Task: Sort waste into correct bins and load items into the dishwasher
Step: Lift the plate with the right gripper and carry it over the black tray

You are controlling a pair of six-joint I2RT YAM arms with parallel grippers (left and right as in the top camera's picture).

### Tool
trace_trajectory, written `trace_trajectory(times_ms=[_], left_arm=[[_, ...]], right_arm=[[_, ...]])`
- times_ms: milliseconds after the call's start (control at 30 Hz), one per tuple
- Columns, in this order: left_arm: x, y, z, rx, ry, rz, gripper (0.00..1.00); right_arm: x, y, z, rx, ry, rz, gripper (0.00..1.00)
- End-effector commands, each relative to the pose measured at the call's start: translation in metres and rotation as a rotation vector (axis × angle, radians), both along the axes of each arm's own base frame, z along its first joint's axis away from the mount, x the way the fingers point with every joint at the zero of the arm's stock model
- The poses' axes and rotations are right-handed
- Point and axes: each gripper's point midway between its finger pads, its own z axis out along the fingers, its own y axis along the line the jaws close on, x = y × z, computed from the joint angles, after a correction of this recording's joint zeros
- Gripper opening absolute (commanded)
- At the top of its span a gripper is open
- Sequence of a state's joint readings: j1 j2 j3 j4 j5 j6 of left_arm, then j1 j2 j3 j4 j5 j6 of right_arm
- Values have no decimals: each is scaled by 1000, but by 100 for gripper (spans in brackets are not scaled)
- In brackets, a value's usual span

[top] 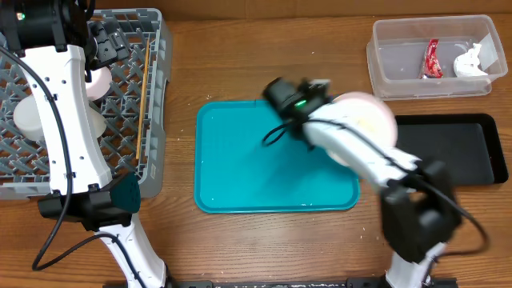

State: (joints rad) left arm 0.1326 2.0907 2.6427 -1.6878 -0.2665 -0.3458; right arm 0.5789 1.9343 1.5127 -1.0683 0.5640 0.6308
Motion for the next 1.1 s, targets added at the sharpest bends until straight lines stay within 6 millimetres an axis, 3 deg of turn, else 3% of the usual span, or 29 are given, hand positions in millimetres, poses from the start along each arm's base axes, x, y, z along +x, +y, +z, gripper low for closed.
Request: trace_trajectory(times_ms=[0,133,300,600,1067], left_arm=[[-8,0,14,9,-33,19,100],[-8,0,14,9,-33,19,100],[-8,0,14,9,-33,19,100],[-8,0,14,9,-33,19,100],[-8,0,14,9,-33,19,100]], right_arm=[[18,-41,57,76,-122,-85,4],[25,-94,76,86,-158,-193,4],[33,-147,73,148,-149,-295,4],[44,-191,66,432,-159,-393,4],[33,-257,78,883,-224,-535,4]])
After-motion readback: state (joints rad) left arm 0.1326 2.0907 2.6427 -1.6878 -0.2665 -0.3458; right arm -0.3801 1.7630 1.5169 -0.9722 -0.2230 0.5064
